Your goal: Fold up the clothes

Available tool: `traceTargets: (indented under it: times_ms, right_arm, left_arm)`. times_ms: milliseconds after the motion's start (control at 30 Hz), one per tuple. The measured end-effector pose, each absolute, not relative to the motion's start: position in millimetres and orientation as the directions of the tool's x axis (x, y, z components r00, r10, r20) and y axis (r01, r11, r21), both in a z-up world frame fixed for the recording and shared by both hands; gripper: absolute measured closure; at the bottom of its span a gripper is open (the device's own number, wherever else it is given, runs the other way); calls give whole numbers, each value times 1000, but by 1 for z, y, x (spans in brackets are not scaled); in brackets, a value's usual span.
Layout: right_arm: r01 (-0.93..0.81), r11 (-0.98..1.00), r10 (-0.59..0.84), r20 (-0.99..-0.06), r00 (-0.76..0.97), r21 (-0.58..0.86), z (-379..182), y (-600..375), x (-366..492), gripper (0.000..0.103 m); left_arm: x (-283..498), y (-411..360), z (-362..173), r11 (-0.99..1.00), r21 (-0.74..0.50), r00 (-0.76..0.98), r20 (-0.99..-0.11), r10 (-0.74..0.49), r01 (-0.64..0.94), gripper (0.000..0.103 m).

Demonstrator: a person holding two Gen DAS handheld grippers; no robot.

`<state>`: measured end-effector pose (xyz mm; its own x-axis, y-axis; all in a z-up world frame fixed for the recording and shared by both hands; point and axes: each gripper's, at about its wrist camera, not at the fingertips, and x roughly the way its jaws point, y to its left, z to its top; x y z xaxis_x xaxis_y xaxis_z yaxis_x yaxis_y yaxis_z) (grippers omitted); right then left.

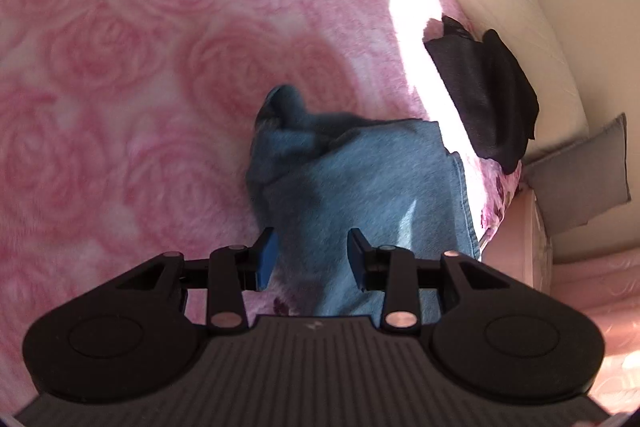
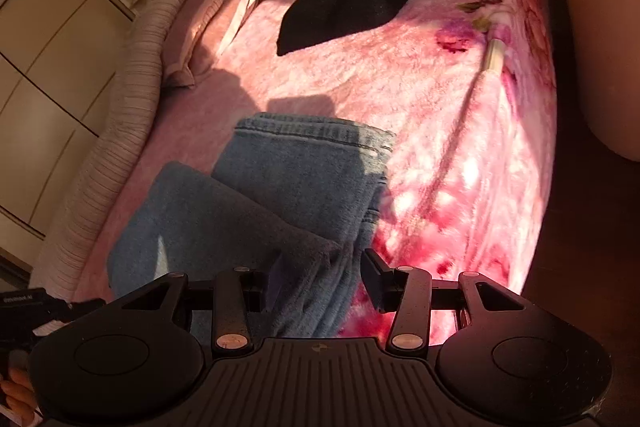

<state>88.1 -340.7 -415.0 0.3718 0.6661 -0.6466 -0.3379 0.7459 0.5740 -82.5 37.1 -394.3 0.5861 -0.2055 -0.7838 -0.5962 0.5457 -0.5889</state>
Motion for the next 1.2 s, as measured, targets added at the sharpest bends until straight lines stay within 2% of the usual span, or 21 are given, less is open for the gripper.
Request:
traceTargets:
  times_ms: [133, 167, 233, 267, 367, 467, 633, 733, 833, 933, 1000, 1067, 1100, 1200]
  right_arm:
    - [-304, 700, 714, -631, 302, 647, -427, -336, 97, 57]
    - [-290, 690, 724, -631, 279, 663, -429, -335, 99, 63]
    - [-313, 689, 725, -630, 280, 653, -425, -331, 98, 90]
    - [-356, 690, 723, -624, 297, 630, -416, -329, 96, 94]
    - [-478, 699, 712, -585, 389, 532, -378, -324, 87, 97]
    - [-492, 729, 684, -538, 493, 476, -354, -331, 94, 97]
    - [-443, 783, 619, -623, 478, 437, -386, -337, 125, 97]
    - [-408, 793, 609, -615, 501, 453, -394, -341, 129, 97]
    - [-347, 829, 559, -669, 490, 438, -403, -333, 138, 97]
    - [-223, 810, 578, -673, 461, 542, -416, -348, 144, 91]
    - [-122, 775, 600, -661, 451, 620, -420, -361, 145, 81]
    - [3, 738, 602, -660, 448, 675, -418, -375, 128, 46]
    - [31, 711, 619, -646, 447, 703, -418, -379, 113, 41]
    - [90, 636, 675, -609, 417, 767, -419, -382, 66, 39]
  left_arm:
    - [-82, 29, -400, 538, -576, 574, -795, -195, -616, 71]
    - [-81, 27, -402, 533, -575, 572, -797, -193, -621, 71]
    - [-79, 24, -402, 527, -575, 573, -798, -190, -626, 71]
    - [-78, 22, -402, 525, -576, 574, -797, -189, -627, 71]
    - [-72, 18, -398, 530, -585, 589, -787, -186, -614, 71]
    - [-62, 12, -397, 547, -591, 597, -778, -194, -593, 71]
    - [-49, 1, -400, 563, -592, 595, -777, -207, -577, 71]
    - [-48, -2, -400, 567, -591, 598, -775, -203, -574, 71]
    - [-50, 0, -406, 567, -572, 578, -792, -195, -592, 71]
    - [-54, 7, -411, 542, -580, 578, -792, -198, -609, 70]
    - [-57, 13, -414, 524, -589, 582, -787, -202, -615, 70]
    - [-59, 19, -417, 506, -601, 590, -781, -207, -618, 70]
    - [-60, 23, -419, 499, -608, 594, -776, -211, -618, 70]
    - [-61, 32, -426, 485, -623, 603, -766, -222, -614, 68]
